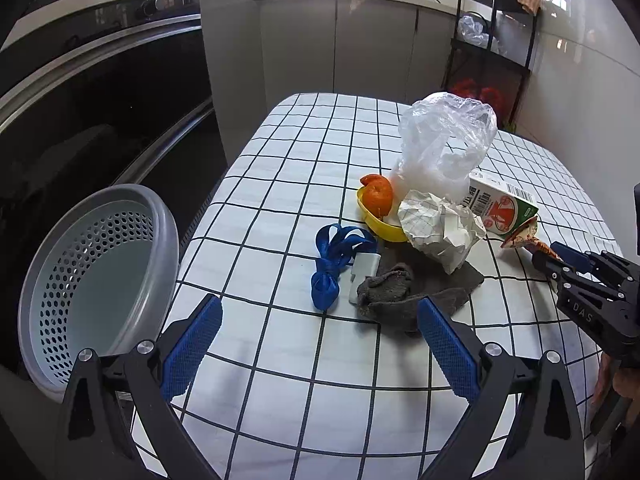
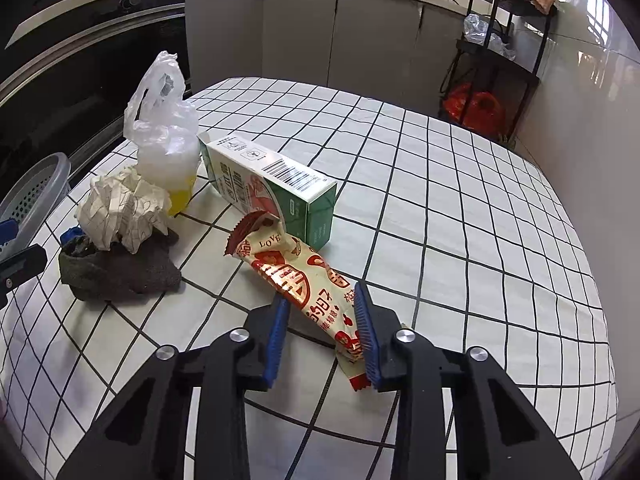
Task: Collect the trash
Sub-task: 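Grasp the red-and-white wrapper with the right tool while the left tool grasps the blue ribbon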
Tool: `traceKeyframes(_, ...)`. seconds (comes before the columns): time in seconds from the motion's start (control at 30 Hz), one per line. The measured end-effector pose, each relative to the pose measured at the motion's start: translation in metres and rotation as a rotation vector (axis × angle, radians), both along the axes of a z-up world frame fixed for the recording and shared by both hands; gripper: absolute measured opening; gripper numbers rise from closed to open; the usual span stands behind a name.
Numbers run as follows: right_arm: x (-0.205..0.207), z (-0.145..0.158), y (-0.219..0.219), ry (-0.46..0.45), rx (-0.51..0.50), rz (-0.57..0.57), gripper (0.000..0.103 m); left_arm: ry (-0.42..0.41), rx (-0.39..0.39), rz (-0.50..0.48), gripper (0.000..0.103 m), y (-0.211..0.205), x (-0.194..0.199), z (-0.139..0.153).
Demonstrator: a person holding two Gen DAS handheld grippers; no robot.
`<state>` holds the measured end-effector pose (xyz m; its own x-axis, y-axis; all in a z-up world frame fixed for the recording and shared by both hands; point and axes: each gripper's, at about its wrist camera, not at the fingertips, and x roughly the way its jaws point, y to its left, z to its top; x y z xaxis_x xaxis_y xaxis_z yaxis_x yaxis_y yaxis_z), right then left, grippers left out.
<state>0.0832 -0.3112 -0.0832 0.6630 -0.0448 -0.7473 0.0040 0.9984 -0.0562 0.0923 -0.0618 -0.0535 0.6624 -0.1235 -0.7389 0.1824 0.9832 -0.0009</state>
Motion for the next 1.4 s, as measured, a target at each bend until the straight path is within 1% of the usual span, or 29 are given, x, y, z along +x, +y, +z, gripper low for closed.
traceKeyframes(0.03,-0.001,0.001,-0.001,-0.007,0.009,-0.005,0.022,-0.003,0.000,0.002,0.096,0.001,0.000,0.001)
traceKeyframes(0.07,-0.001,0.003,-0.002,-0.013,0.017,-0.011,0.020,-0.004,0.000,0.003,0.096,0.002,-0.001,0.001)
traceKeyframes(0.1,-0.002,0.005,-0.004,-0.019,0.031,-0.017,0.015,-0.004,0.000,0.004,0.096,0.003,-0.001,0.001)
traceKeyframes(0.13,-0.003,0.007,-0.006,-0.023,0.049,-0.021,0.006,-0.003,0.001,0.004,0.096,0.004,-0.001,0.001)
traceKeyframes(0.23,-0.009,0.013,-0.013,-0.029,0.116,-0.049,0.006,-0.001,0.006,0.011,0.096,0.008,0.001,0.001)
traceKeyframes(0.33,-0.021,0.021,-0.013,-0.044,0.158,-0.067,0.006,0.015,-0.006,0.014,0.096,0.011,0.005,0.001)
traceKeyframes(0.47,-0.041,0.035,-0.009,-0.074,0.215,-0.087,0.006,0.011,0.000,0.017,0.096,0.014,0.012,0.003)
traceKeyframes(0.63,-0.061,0.042,0.003,-0.092,0.289,-0.090,0.006,0.033,0.013,0.005,0.096,0.014,0.027,0.000)
traceKeyframes(0.77,-0.070,0.044,0.016,-0.093,0.315,-0.070,0.006,0.050,0.024,0.016,0.096,0.016,0.039,-0.008)
traceKeyframes(1.03,-0.062,0.046,0.029,-0.083,0.344,-0.020,0.006,0.091,0.039,0.007,0.094,0.009,0.063,-0.029)
traceKeyframes(1.1,-0.060,0.046,0.032,-0.082,0.340,-0.010,0.006,0.102,0.032,0.003,0.090,0.008,0.067,-0.033)
traceKeyframes(1.13,-0.059,0.046,0.033,-0.080,0.338,-0.006,0.006,0.100,0.030,0.003,0.090,0.007,0.068,-0.034)
traceKeyframes(1.17,-0.058,0.046,0.033,-0.078,0.338,-0.001,0.006,0.095,0.031,0.004,0.087,0.006,0.070,-0.034)
traceKeyframes(1.23,-0.057,0.045,0.035,-0.075,0.343,0.006,0.006,0.106,0.033,-0.001,0.077,0.005,0.072,-0.036)
traceKeyframes(1.27,-0.058,0.045,0.035,-0.073,0.343,0.008,0.006,0.122,0.026,-0.005,0.071,0.005,0.075,-0.039)
traceKeyframes(1.33,-0.057,0.044,0.036,-0.071,0.342,0.011,0.006,0.120,0.030,-0.008,0.063,0.004,0.075,-0.040)
traceKeyframes(1.4,-0.056,0.043,0.035,-0.069,0.345,0.010,0.006,0.117,0.026,-0.027,0.046,0.001,0.074,-0.040)
